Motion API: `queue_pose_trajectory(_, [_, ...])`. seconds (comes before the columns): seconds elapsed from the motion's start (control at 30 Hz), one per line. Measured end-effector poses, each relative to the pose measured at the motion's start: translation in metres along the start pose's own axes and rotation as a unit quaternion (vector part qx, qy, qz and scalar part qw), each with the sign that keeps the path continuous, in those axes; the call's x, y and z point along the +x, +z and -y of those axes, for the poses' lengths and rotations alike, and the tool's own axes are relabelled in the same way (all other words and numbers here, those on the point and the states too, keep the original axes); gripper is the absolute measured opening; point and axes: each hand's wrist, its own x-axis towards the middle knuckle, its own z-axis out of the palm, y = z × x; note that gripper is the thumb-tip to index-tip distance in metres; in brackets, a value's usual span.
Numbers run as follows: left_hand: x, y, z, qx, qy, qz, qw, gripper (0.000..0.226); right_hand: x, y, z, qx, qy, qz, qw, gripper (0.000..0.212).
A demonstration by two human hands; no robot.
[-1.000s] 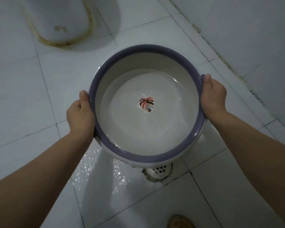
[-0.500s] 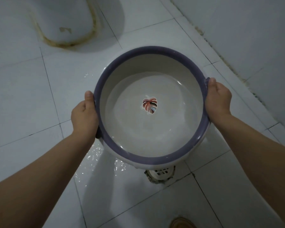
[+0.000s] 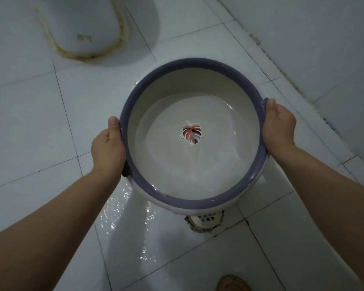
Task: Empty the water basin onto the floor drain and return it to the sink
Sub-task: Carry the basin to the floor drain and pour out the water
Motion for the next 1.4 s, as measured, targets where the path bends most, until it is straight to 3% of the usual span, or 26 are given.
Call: queue_pose_trajectory(1.4, [-0.010,-0.008,-0.003,-0.010,-0.009,0.009,1.000,0.057,-0.002,-0.001,-0.003,0.021,-0.002,-0.005,1.000,0.036])
